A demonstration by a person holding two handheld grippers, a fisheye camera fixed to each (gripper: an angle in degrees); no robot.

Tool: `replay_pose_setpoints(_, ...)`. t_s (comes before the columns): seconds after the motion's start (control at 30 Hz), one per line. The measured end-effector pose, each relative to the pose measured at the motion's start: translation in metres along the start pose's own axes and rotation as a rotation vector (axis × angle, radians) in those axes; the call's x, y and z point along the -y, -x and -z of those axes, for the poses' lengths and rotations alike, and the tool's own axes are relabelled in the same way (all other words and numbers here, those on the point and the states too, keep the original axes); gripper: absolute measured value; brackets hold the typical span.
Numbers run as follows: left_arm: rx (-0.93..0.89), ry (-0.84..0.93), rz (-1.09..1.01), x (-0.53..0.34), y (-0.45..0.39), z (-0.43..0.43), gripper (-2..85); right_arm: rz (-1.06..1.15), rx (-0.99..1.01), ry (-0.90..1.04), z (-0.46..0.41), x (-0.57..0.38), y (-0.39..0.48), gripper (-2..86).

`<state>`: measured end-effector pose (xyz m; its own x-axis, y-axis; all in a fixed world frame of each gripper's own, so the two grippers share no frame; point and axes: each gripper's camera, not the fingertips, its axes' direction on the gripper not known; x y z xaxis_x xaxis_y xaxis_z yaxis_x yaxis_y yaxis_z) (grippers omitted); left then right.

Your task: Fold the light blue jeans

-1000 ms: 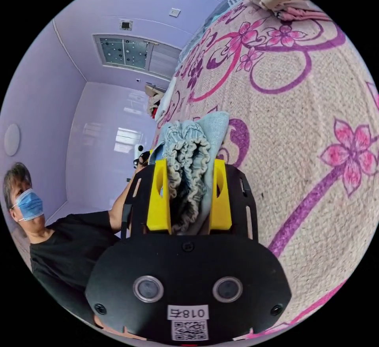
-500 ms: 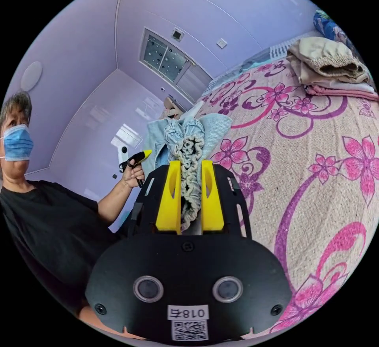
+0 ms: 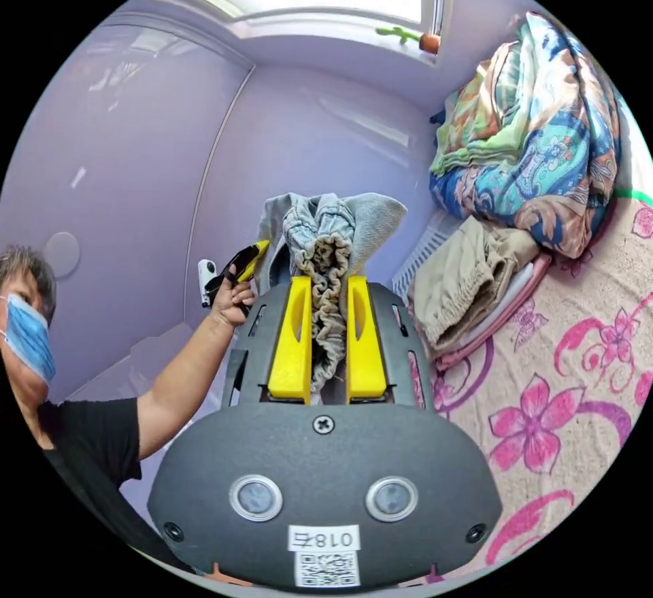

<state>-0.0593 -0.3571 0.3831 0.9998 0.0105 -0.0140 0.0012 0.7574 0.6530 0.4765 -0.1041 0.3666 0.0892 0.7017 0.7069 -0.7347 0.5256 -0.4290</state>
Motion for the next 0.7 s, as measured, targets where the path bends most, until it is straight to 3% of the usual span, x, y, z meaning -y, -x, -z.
replay_pose_setpoints(0.03,0.029,-0.086,0.163,0.004,0.016,-0.002,9.6,-0.031,-0.043,-0.053,-0.020,0.006,-0.010,8.4)
replay_pose_setpoints(0.13,-0.207,-0.395,0.500,-0.069,0.047,0.006,8.2,-0.131,-0.212,-0.080,-0.073,0.014,-0.059,8.5)
replay_pose_setpoints(0.27,-0.274,-0.368,0.486,-0.216,0.052,0.032,7.0,-0.362,-0.416,-0.083,-0.105,-0.011,-0.133,8.4)
replay_pose_setpoints(0.47,-0.226,-0.355,0.590,-0.450,0.060,0.150,6.2,-0.358,-0.380,-0.072,-0.108,-0.026,-0.124,9.8)
replay_pose_setpoints(0.57,-0.236,-0.414,0.595,-0.539,0.035,0.207,6.3,-0.434,-0.221,-0.109,-0.080,-0.053,-0.118,10.0)
replay_pose_setpoints(0.7,-0.305,-0.506,0.554,-0.635,-0.007,0.256,6.2,-0.141,-0.015,0.079,-0.051,-0.111,-0.042,9.1)
